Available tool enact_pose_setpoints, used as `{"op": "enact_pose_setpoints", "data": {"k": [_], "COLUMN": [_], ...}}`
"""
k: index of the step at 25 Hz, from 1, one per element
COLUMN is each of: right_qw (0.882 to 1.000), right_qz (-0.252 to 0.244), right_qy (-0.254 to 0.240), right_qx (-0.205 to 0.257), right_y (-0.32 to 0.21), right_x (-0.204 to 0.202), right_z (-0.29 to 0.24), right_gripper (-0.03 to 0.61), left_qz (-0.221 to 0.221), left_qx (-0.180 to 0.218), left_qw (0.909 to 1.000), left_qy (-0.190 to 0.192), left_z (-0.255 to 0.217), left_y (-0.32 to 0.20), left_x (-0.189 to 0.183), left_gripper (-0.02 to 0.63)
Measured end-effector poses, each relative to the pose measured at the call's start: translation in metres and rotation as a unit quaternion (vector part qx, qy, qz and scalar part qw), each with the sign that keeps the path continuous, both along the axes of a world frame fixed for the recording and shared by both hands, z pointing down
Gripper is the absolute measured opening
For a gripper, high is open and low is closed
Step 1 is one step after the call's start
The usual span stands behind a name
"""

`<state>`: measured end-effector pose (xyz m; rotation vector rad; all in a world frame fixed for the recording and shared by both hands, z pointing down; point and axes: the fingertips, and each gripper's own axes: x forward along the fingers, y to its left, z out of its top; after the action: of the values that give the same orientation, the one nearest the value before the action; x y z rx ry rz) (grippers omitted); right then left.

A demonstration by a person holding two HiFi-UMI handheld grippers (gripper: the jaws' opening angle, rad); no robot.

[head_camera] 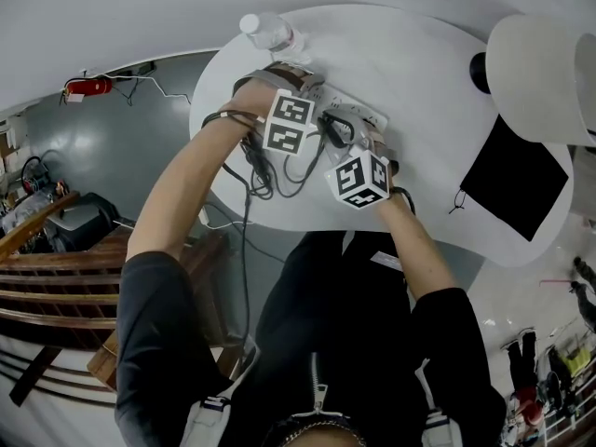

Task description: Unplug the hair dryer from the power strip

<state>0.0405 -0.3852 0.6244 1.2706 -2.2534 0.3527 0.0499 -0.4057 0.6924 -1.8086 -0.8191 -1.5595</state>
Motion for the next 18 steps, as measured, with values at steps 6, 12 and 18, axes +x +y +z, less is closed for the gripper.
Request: {"op": "enact_pose_setpoints", "data": {"k": [6,12,18], "right_qw": [1.0,1.0,0.998], "right_qz": [0.021,0.012,0.032], "right_qy": [0.004,-0.024,-0.045], "right_qx": [0.006,-0.009,-0.029], "right_y": [0.0001,-0.0026,-0.0068], "right_x": [0.0008,0.0011,0.0096], "right_z": [-0.0012,-0.0027,-0.0039], "right_gripper": [0.049,0.048,0.046], "left_qz": [0.001,0.0,-0.029], "left_qx": [0.003,0.002,-0.01], "left_qw": [1.0,1.0,0.9995], "left_qy": [-0.003,0.0,0.006], "left_z": [0.0008,-0.0001,0.0003], "left_y": [0.0003,-0.0015,-0.0023], "left_x": [0.0001,-0.0012,0.0016], "left_gripper": [0.431,0.431,0.431]}}
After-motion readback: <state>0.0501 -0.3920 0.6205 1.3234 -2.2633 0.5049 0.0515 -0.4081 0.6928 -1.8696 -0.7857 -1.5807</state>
